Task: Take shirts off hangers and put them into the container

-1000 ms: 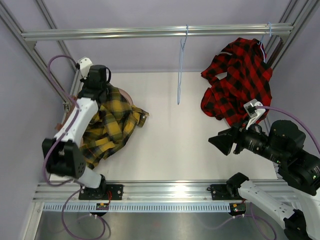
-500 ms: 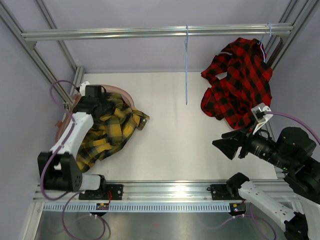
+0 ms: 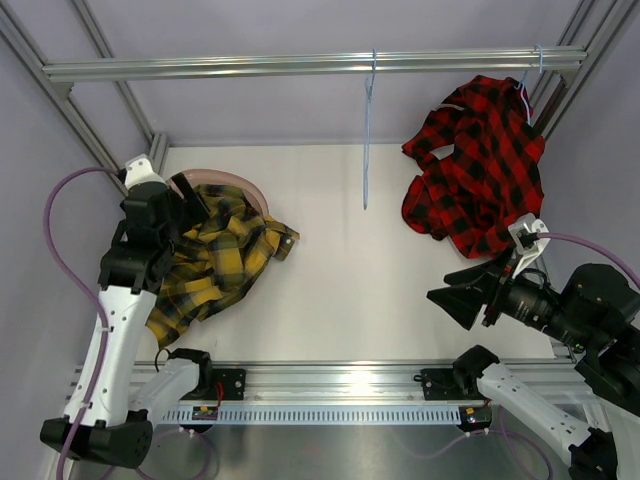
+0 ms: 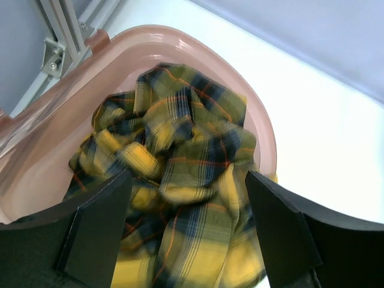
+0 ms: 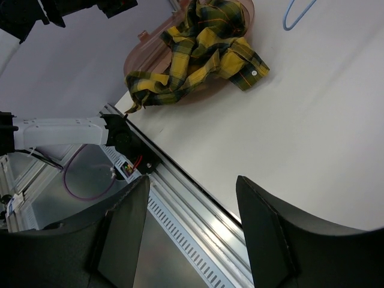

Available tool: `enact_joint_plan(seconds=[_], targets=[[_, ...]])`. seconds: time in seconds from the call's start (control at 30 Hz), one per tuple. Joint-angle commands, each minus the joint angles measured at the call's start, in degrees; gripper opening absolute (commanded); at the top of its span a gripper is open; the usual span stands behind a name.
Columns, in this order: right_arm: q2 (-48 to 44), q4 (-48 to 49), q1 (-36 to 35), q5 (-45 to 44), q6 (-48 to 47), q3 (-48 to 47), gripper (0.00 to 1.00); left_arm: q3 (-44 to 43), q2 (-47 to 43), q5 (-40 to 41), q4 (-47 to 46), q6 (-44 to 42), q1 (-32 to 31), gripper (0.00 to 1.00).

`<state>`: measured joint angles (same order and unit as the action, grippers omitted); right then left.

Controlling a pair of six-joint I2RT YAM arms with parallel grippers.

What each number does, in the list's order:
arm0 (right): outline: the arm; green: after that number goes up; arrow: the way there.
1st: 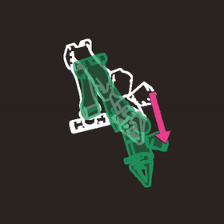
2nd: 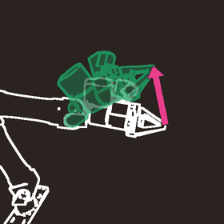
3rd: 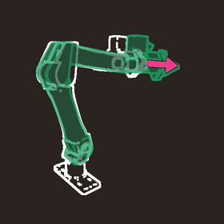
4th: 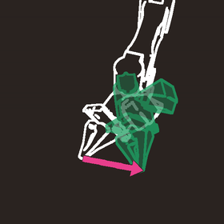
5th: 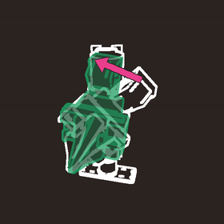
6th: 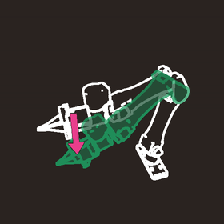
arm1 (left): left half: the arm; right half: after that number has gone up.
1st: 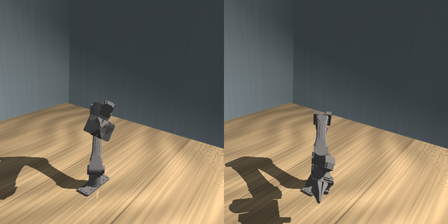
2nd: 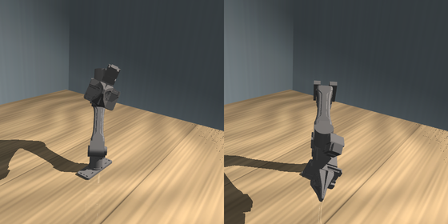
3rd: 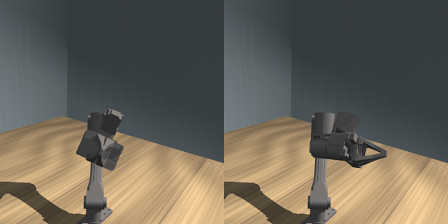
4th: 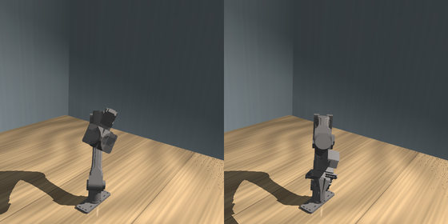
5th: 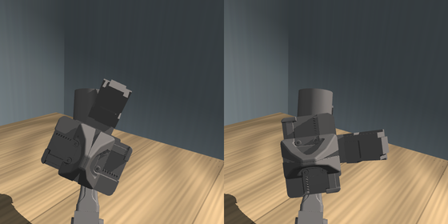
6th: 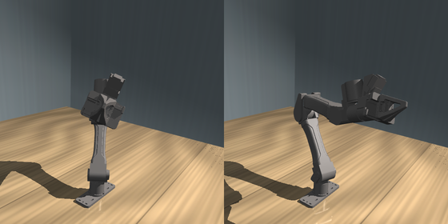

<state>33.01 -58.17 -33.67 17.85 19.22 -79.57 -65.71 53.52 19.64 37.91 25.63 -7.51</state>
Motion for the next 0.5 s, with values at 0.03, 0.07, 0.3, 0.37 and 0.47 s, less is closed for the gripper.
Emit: enact_joint_plan(seconds=[0.03, 0.07, 0.3, 0.37, 0.47], targets=[[0.65, 1.04, 0.18, 2.28, -0.59, 0.29, 0.69, -2.67, -1.92, -14.07, 14.11, -8.38, -0.23, 0.81], [0.47, 1.22, 0.1, 2.37, -0.59, 0.73, 0.69, -1.71, -2.53, -16.97, 15.16, -10.05, -0.23, 0.81], [-0.49, 2.98, 0.1, 3.07, 1.08, 3.46, 0.69, 2.34, -6.32, -26.84, 17.98, -17.09, -0.14, 0.81], [-0.76, 2.89, 0.18, 3.25, 1.34, 3.19, 0.69, 3.13, -6.32, -27.81, 18.16, -17.72, -0.14, 0.81], [-1.46, 2.1, 0.1, 2.11, 1.26, 2.67, 0.69, 4.37, -6.85, -27.99, 17.28, -17.54, -0.14, 0.81]])
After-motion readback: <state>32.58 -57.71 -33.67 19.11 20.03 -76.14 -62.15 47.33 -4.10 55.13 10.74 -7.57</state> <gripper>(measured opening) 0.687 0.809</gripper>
